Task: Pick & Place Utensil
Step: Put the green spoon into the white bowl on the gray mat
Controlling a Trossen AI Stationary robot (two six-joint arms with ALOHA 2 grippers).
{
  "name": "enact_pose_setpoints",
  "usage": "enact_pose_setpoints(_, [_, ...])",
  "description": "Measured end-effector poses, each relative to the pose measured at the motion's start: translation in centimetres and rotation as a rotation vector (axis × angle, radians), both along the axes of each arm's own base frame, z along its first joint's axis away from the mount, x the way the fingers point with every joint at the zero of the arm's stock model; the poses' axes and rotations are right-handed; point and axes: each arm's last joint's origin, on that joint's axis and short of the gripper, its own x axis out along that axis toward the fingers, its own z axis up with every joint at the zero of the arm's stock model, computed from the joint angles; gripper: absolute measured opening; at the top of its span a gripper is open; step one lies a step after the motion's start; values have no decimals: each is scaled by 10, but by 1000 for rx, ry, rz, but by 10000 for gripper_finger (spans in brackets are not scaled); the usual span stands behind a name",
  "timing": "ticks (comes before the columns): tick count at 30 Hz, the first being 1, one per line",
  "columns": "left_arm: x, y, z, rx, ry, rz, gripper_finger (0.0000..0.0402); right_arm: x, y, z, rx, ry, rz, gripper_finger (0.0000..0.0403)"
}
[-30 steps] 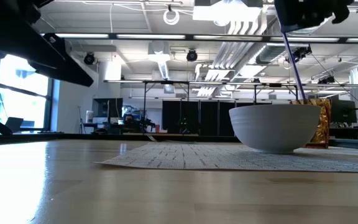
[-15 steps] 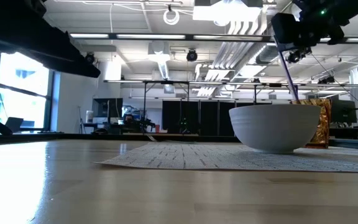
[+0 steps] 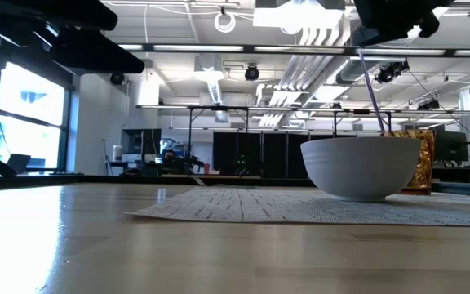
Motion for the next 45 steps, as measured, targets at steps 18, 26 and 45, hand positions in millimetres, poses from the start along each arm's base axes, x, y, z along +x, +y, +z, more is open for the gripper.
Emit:
enact_pose_setpoints(18, [0, 0, 1, -9, -5, -6, 396, -12, -6, 66, 80, -114, 7, 108])
enact_pose_setpoints(26, [0, 1, 1, 4, -15, 25, 396, 4, -47, 101, 124, -124, -96, 107])
enact_pose_setpoints(45, [0, 1, 1, 6, -15, 25, 396, 27, -193, 48, 722, 146, -338, 107])
